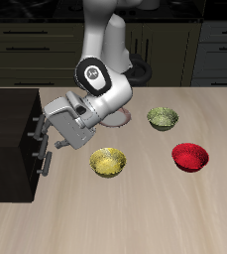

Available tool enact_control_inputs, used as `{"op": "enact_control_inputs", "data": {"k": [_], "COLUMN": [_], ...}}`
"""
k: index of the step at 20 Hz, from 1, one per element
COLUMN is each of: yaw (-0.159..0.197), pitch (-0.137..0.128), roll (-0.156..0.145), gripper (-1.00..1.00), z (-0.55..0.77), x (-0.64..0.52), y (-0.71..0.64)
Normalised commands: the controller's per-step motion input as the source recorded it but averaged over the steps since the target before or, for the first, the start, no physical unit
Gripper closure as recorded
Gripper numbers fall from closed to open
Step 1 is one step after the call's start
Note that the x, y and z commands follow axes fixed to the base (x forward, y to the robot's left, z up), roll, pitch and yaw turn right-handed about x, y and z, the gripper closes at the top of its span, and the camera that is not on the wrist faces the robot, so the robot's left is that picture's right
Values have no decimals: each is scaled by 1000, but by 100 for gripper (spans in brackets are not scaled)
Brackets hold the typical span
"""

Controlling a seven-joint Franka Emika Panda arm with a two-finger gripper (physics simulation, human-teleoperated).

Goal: Open the middle drawer of the wooden cabinet

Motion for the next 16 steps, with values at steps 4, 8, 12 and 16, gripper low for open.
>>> {"op": "enact_control_inputs", "data": {"k": [4, 8, 12, 16], "yaw": [11, 38, 0, -5], "pitch": [-1, -5, -11, 2], "roll": [1, -31, -6, 1], "gripper": [-100, -100, -100, -100], "z": [-170, -121, -32, 35], "x": [34, 72, -47, -43], "y": [86, -93, 16, 52]}}
